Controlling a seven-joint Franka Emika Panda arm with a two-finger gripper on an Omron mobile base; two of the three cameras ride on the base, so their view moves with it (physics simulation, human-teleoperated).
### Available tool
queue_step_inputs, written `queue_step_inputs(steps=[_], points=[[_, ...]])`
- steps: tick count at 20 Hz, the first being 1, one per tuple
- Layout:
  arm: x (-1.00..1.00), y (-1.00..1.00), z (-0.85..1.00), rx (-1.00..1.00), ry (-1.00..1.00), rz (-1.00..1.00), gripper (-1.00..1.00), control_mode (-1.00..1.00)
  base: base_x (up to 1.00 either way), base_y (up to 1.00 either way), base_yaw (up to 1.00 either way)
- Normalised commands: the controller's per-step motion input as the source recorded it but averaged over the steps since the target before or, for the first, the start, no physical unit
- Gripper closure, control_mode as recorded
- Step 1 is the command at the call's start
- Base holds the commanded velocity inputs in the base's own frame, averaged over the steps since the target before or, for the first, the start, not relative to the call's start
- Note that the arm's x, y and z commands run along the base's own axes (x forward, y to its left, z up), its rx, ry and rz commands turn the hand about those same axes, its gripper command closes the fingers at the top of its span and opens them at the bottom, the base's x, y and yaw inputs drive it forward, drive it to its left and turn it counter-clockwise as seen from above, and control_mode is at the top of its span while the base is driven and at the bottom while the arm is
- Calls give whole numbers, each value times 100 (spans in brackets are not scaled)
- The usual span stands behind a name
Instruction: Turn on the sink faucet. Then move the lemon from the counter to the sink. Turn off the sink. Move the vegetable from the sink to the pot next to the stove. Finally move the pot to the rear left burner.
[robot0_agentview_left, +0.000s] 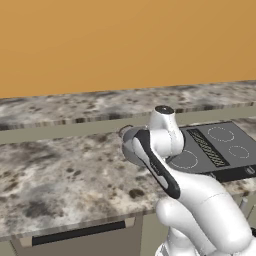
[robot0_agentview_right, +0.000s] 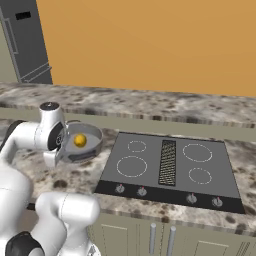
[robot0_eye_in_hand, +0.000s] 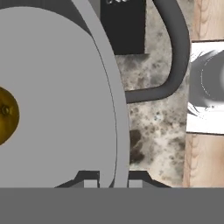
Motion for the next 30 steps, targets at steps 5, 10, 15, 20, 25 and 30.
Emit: queue_step_inputs(steps=[5,10,15,20,25,30], points=[[60,-50,13,0,0,-22,100,-100,0,0,0],[78,-54,0,3,1,-19,100,-100,0,0,0],[72,-60,0,7,1,-11,100,-100,0,0,0],[69,-54,-13,7,1,-2,100,-100,0,0,0],[58,-40,-26,2,8,0,100,-100,0,0,0],[45,-26,-40,0,5,0,100,-100,0,0,0]])
